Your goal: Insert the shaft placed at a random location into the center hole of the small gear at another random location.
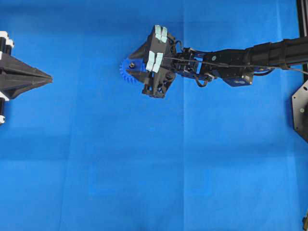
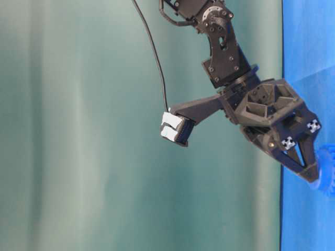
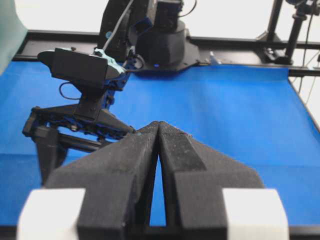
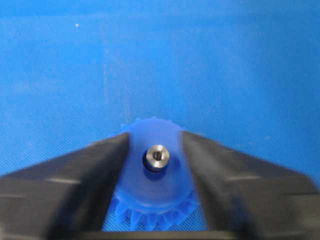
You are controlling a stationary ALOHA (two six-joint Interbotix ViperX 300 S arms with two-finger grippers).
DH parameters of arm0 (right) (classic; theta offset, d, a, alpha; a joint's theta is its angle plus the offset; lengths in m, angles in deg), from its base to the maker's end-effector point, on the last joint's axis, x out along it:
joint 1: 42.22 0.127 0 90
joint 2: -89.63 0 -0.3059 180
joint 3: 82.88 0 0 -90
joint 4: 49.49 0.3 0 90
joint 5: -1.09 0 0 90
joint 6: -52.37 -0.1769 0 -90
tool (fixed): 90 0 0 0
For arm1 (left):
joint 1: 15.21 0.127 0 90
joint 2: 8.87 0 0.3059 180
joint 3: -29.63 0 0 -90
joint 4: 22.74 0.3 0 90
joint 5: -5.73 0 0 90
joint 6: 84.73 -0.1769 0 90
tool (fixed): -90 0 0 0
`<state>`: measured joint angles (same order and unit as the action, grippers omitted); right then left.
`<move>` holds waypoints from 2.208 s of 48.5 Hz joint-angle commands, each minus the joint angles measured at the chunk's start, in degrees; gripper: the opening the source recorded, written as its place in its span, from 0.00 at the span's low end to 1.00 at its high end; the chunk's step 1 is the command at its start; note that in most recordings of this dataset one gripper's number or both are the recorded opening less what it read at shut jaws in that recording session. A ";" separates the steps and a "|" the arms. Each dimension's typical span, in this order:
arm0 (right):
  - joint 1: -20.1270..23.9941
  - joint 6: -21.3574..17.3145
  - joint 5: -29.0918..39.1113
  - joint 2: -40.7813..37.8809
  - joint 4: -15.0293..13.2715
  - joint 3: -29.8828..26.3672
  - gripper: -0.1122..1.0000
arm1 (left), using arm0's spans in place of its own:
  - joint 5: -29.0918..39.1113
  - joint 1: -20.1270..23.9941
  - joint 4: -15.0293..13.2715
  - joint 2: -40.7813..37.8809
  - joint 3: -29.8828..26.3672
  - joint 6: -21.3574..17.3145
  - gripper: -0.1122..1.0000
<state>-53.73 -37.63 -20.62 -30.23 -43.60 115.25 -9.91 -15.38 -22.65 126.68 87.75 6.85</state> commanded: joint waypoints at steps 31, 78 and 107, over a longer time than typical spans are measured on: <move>0.44 -0.35 4.48 9.14 0.62 -1.23 0.80 | -0.35 0.09 -0.09 -0.18 -0.62 0.09 0.10; 2.64 -0.44 4.39 32.17 2.99 19.16 0.80 | 0.44 0.09 -0.09 1.23 -0.35 0.62 0.10; 2.64 -0.44 4.39 39.55 4.66 25.49 0.80 | 0.44 0.09 -0.09 1.23 -0.09 0.62 0.10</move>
<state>-51.19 -37.98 -15.70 8.62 -39.12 141.35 -9.21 -15.38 -22.65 128.17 88.27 7.46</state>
